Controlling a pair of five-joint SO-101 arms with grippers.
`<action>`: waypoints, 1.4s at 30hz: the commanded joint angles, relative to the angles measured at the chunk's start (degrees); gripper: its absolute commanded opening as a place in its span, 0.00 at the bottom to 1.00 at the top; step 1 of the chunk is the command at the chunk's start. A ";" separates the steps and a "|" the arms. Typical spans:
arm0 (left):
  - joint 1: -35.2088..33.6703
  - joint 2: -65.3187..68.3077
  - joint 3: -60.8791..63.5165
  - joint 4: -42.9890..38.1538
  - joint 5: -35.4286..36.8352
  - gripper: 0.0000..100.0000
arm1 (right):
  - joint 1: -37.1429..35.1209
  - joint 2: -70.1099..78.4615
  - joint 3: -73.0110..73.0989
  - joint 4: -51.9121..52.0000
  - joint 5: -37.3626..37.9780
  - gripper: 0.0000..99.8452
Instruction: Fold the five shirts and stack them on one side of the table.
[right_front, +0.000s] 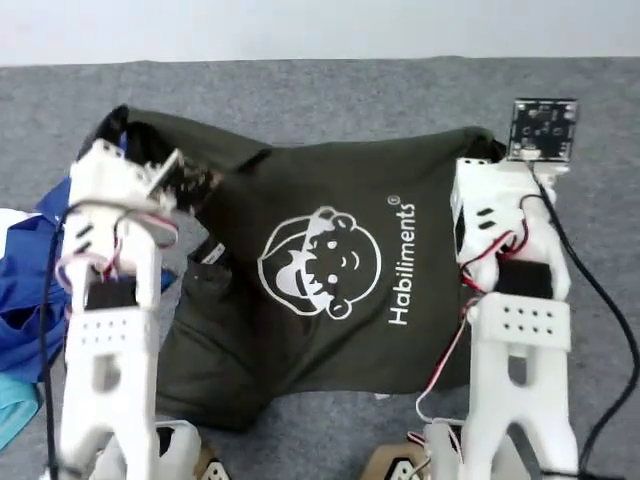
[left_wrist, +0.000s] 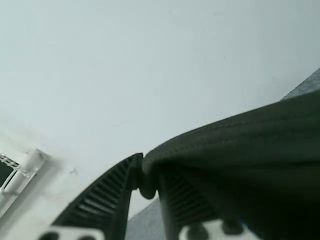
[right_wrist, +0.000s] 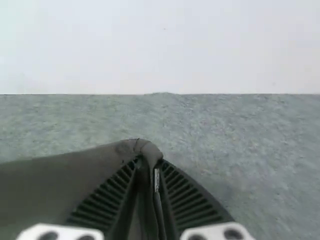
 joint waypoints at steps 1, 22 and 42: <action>-0.62 8.62 -10.95 -2.20 0.09 0.00 | -0.92 4.26 -4.66 -3.82 -0.26 0.01; -2.20 44.13 -55.96 3.87 -5.45 0.00 | -0.84 37.49 -43.87 -3.47 -0.18 0.01; -3.78 31.30 -56.48 64.44 -24.70 0.00 | -0.92 29.76 -43.87 36.88 -0.18 0.01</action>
